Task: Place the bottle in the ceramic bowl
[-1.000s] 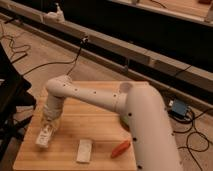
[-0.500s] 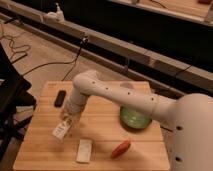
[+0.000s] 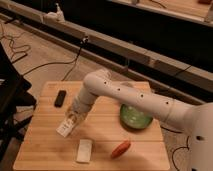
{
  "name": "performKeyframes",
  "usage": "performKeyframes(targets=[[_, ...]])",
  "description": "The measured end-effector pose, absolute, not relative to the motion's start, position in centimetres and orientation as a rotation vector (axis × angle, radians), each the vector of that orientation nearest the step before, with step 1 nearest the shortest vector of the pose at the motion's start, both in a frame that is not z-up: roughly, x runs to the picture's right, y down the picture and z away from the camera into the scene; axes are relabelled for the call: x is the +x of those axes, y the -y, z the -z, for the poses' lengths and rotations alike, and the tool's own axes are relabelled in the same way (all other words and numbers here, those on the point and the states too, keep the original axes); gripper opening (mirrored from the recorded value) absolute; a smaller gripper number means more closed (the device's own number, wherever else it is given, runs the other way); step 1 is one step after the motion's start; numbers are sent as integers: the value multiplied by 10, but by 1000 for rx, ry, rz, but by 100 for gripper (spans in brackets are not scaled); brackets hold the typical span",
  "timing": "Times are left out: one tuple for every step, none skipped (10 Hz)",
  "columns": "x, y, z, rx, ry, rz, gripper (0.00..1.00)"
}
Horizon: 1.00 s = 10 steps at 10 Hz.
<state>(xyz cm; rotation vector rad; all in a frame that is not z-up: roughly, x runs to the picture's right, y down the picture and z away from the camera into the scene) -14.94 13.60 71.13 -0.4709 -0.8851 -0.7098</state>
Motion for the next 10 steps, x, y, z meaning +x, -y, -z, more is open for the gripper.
performKeyframes(targets=[[-147, -135, -713, -472, 878, 703, 0], [-128, -128, -719, -467, 834, 661, 0], [-103, -117, -723, -455, 783, 612, 0], [-68, -104, -726, -441, 714, 553, 0], [-45, -96, -725, -427, 669, 510, 0], [-9, -86, -721, -404, 611, 440, 0], [20, -80, -716, -385, 569, 376, 0], [41, -80, -713, -372, 544, 327, 0], [64, -82, -711, -360, 517, 265, 0], [91, -87, -710, -348, 489, 192, 0]])
